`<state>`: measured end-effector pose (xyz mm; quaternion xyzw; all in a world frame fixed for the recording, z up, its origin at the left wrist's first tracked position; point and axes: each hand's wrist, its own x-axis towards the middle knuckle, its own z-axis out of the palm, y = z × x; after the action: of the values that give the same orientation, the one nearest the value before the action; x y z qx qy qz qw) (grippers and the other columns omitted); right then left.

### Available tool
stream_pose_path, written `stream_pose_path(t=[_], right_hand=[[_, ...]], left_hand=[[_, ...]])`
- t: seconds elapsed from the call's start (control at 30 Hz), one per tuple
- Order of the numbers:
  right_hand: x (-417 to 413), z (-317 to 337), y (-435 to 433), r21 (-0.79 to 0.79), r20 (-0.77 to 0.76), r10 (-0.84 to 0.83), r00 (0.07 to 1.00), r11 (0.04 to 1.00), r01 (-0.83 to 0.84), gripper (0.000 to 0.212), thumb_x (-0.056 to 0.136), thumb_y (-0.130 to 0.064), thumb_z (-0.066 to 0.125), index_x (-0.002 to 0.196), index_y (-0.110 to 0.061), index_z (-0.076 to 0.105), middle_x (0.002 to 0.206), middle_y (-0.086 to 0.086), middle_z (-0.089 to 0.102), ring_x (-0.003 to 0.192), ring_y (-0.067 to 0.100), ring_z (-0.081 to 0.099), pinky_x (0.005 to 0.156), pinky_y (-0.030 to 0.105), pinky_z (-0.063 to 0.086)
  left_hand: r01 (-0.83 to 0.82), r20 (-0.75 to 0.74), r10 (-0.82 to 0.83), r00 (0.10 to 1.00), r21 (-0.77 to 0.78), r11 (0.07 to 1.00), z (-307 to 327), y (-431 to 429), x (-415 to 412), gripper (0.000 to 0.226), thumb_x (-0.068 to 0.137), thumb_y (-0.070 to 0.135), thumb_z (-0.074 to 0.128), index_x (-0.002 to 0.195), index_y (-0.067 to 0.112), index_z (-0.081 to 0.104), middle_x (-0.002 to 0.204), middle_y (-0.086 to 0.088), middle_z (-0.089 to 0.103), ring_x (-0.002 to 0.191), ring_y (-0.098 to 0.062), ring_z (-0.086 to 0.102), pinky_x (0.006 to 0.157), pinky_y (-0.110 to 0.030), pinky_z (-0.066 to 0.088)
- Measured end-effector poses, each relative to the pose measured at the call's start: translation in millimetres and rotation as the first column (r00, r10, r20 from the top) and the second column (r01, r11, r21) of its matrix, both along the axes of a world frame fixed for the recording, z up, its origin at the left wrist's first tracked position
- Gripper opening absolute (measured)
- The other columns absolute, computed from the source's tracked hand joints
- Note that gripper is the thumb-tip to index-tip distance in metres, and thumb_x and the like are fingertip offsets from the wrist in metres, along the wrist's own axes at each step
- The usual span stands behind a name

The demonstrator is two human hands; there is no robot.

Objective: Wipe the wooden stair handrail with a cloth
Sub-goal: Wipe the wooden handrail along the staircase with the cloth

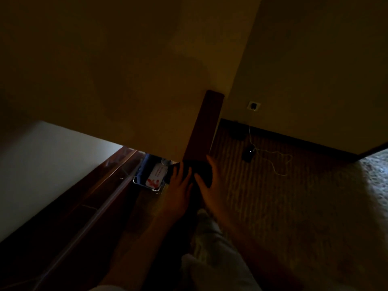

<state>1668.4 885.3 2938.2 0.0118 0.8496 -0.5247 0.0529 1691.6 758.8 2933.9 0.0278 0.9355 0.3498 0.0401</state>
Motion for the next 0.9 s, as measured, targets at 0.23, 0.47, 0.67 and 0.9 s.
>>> stream_pose_path(t=[0.23,0.47,0.67,0.9], right_hand=[[-139.9,-38.7,9.5,-0.161,0.212,-0.324,0.922,0.919,0.360,0.049,0.104,-0.016,0.046,0.150,-0.008,0.032,0.151,0.009,0.037,0.138,0.023,0.037,0.115,0.040,0.030],[-293.4,-22.0,23.3,-0.421,0.296,-0.424,0.856,0.746,0.516,0.048,0.100,-0.031,0.053,0.144,-0.016,0.042,0.141,0.000,0.045,0.126,0.016,0.047,0.112,0.041,0.038],[-337.0,-26.3,24.4,-0.391,0.389,-0.532,0.752,0.644,0.657,0.040,0.106,-0.034,0.038,0.140,-0.015,0.043,0.142,0.009,0.044,0.127,0.025,0.045,0.112,0.043,0.036],[-324.9,-31.6,15.3,-0.348,0.174,-0.560,0.810,0.734,0.583,0.036,0.092,-0.023,0.067,0.121,-0.009,0.050,0.125,0.008,0.051,0.120,0.023,0.049,0.104,0.036,0.041]], left_hand=[[0.302,0.105,-0.283,0.953,-0.393,0.869,0.9,49.6,-186.9,0.054,0.107,0.019,0.029,0.156,0.021,0.008,0.162,-0.006,-0.014,0.149,-0.031,-0.013,0.119,-0.040,-0.006],[-0.173,-0.074,0.175,0.982,0.035,0.984,7.5,71.2,-316.6,0.043,0.101,0.021,0.049,0.140,0.003,0.043,0.141,-0.014,0.048,0.124,-0.031,0.051,0.088,-0.028,0.040],[-0.480,0.118,0.469,0.875,0.103,0.871,-4.6,63.3,-366.5,0.047,0.097,0.030,0.058,0.131,0.000,0.044,0.126,-0.022,0.057,0.112,-0.037,0.057,0.086,-0.027,0.035],[-0.382,0.093,0.373,0.923,0.119,0.916,-16.2,46.3,-356.5,0.036,0.102,0.031,0.048,0.126,0.009,0.063,0.119,-0.014,0.067,0.108,-0.029,0.063,0.084,-0.020,0.034]])
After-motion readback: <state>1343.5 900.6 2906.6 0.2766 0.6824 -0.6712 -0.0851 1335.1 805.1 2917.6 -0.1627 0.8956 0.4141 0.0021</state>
